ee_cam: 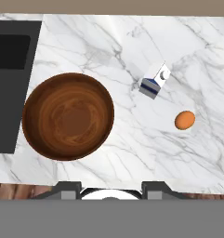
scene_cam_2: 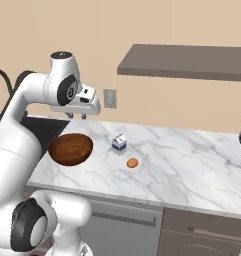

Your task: Gather the eggs and milk located in the vicinity of the sink area and place them right next to the bowl.

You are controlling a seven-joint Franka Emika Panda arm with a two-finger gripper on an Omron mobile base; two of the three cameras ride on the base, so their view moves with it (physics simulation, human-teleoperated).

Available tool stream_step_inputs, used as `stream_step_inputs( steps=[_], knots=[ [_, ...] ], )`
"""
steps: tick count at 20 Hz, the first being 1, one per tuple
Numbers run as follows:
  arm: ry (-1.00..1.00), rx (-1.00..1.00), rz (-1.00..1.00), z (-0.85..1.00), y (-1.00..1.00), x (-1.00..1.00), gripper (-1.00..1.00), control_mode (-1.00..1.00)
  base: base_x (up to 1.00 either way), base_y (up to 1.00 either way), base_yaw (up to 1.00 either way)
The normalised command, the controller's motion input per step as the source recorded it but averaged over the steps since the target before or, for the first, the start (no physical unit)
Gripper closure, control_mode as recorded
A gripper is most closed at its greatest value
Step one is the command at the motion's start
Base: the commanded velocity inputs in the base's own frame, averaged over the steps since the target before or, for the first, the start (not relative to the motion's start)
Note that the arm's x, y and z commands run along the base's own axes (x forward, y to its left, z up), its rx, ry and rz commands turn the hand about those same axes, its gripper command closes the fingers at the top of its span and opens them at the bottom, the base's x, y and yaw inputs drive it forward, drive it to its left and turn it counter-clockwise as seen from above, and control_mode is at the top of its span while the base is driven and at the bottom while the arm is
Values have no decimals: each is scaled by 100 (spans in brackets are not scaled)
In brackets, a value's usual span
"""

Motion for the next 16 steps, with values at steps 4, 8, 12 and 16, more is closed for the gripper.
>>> stream_step_inputs(
  steps=[4,8,12,16],
  knots=[
    [0,0,0,0,0,0,-100,100,0,0,0],
    [0,0,0,0,0,0,-100,100,-7,9,0],
    [0,0,0,0,0,0,-100,100,-25,24,0],
    [0,0,0,0,0,0,-100,100,-33,32,0]
  ],
)
